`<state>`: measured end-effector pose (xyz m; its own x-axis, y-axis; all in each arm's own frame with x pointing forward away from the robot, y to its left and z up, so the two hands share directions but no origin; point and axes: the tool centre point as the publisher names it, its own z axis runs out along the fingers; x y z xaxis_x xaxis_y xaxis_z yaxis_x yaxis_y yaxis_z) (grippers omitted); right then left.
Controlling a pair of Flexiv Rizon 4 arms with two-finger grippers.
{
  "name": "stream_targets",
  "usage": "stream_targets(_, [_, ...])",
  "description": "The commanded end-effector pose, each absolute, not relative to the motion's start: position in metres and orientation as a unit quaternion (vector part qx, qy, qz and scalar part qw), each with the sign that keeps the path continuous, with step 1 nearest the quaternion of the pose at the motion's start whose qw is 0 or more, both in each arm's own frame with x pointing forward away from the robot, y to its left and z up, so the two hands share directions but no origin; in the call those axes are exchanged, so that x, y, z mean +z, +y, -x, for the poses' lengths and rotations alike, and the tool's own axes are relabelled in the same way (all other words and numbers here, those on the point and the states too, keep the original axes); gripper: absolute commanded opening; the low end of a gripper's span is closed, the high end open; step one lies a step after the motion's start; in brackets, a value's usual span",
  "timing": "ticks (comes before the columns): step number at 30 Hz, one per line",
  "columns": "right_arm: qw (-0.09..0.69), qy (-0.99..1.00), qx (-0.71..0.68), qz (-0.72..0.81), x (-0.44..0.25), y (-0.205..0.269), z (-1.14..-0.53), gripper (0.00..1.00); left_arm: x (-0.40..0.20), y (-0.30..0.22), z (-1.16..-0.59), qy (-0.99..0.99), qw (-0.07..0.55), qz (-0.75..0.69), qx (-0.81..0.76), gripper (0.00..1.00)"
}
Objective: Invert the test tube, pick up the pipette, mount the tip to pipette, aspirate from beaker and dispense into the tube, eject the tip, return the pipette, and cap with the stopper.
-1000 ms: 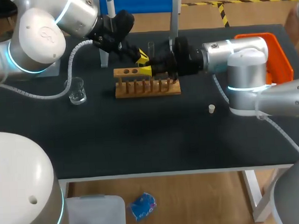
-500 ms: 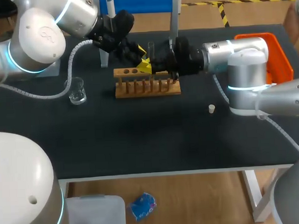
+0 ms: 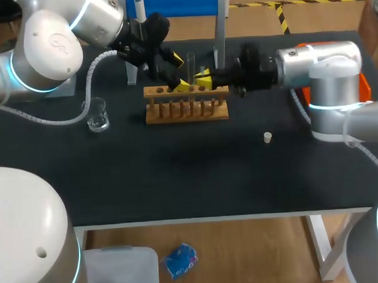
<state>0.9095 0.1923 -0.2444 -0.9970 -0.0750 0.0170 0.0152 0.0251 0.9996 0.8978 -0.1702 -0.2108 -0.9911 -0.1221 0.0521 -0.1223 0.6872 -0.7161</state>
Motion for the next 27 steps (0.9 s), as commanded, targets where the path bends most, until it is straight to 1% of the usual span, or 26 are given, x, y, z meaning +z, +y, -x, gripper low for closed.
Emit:
stream_targets(1, [0.03,-0.715,-0.698,-0.027,-0.237,0.16,-0.905,0.0,-0.21,-0.17,-0.898,-0.919,0.002,-0.066,0.388,1.0])
stream_targets(13, [0.033,-0.712,-0.701,-0.035,-0.246,0.119,-0.903,0.0,-0.21,-0.17,-0.898,-0.919,0.002,-0.066,0.388,1.0])
stream_targets(27, [0.03,-0.716,-0.696,-0.034,-0.253,0.109,-0.902,0.0,-0.21,-0.17,-0.898,-0.919,0.002,-0.066,0.388,1.0])
